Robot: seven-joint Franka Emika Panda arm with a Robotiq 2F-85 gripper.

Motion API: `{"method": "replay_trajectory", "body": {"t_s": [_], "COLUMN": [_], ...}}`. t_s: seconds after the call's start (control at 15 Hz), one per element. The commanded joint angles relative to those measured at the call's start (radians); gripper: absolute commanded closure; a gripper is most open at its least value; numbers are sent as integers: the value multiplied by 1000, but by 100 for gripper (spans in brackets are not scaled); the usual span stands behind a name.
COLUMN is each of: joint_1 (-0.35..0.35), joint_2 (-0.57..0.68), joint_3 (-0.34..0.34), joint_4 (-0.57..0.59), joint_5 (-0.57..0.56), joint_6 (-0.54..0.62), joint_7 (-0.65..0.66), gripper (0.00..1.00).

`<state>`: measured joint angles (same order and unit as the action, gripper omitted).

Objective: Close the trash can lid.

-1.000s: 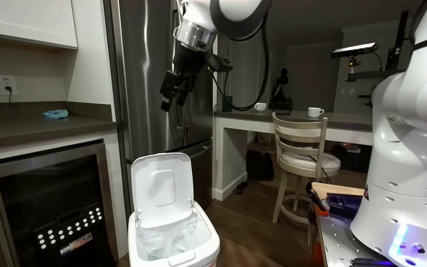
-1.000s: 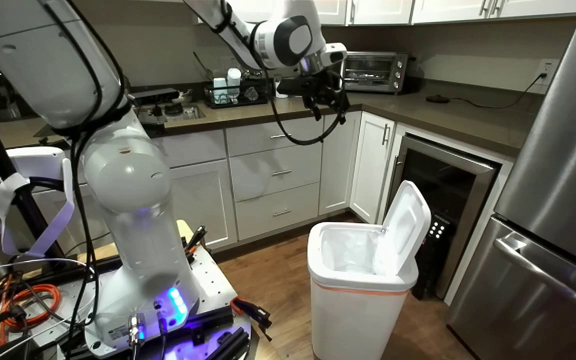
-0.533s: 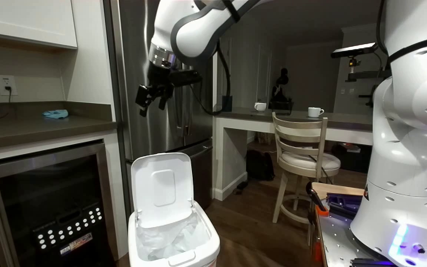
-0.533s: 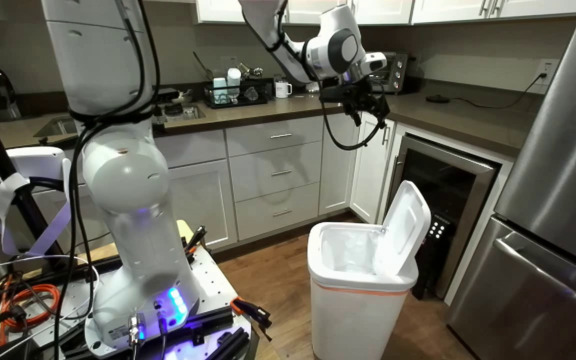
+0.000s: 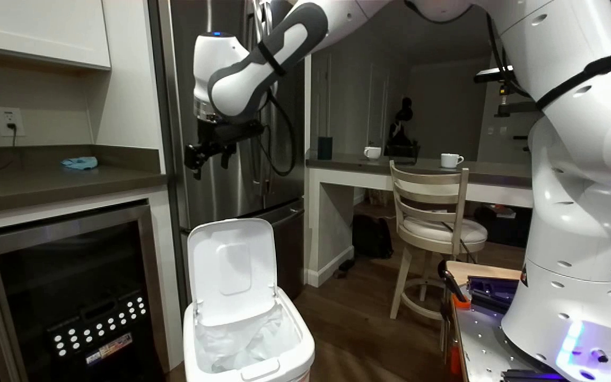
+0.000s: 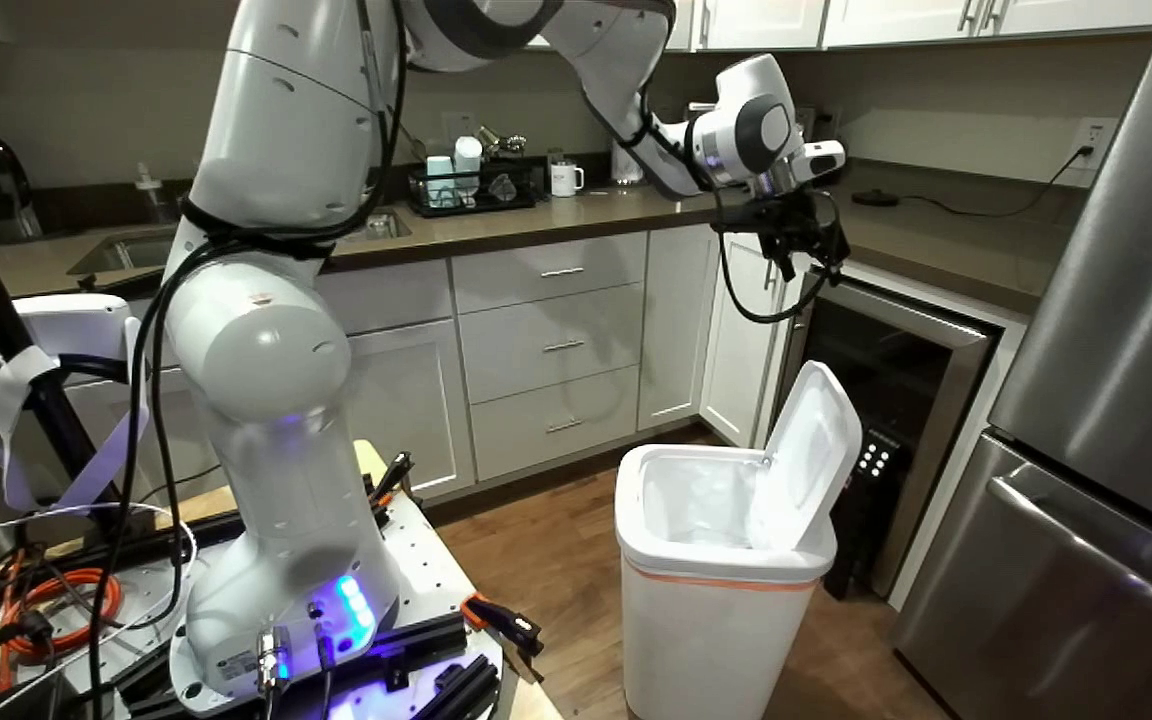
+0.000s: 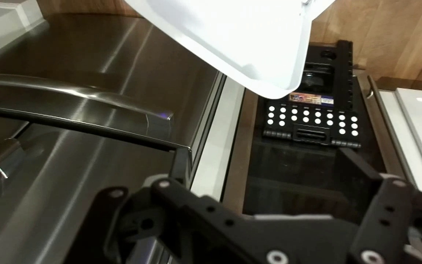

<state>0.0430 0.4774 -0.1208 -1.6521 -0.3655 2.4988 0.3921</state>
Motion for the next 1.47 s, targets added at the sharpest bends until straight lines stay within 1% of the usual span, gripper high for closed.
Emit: {"method": "replay_trajectory", "body": {"t_s": [0.0,0.2,0.53,0.6,0.8,0.93,1.0,1.27,1.4], "joint_1": [16,1,-48,-58,-86,-103,-109,-126,-125], "joint_2": [169,290,480,512,589,628,643,676,683], "joint_3": [-58,-90,-123,-130,-145,-149,-148,-132,-126], "joint_4": [222,371,615,656,755,809,831,901,914], "joint_5": [30,62,149,159,179,188,193,227,241], "joint_6": [-81,-141,-261,-287,-361,-410,-433,-569,-615], "joint_7": [35,54,78,87,112,130,139,190,210], "gripper": [0,0,0,18,41,53,61,87,94]}}
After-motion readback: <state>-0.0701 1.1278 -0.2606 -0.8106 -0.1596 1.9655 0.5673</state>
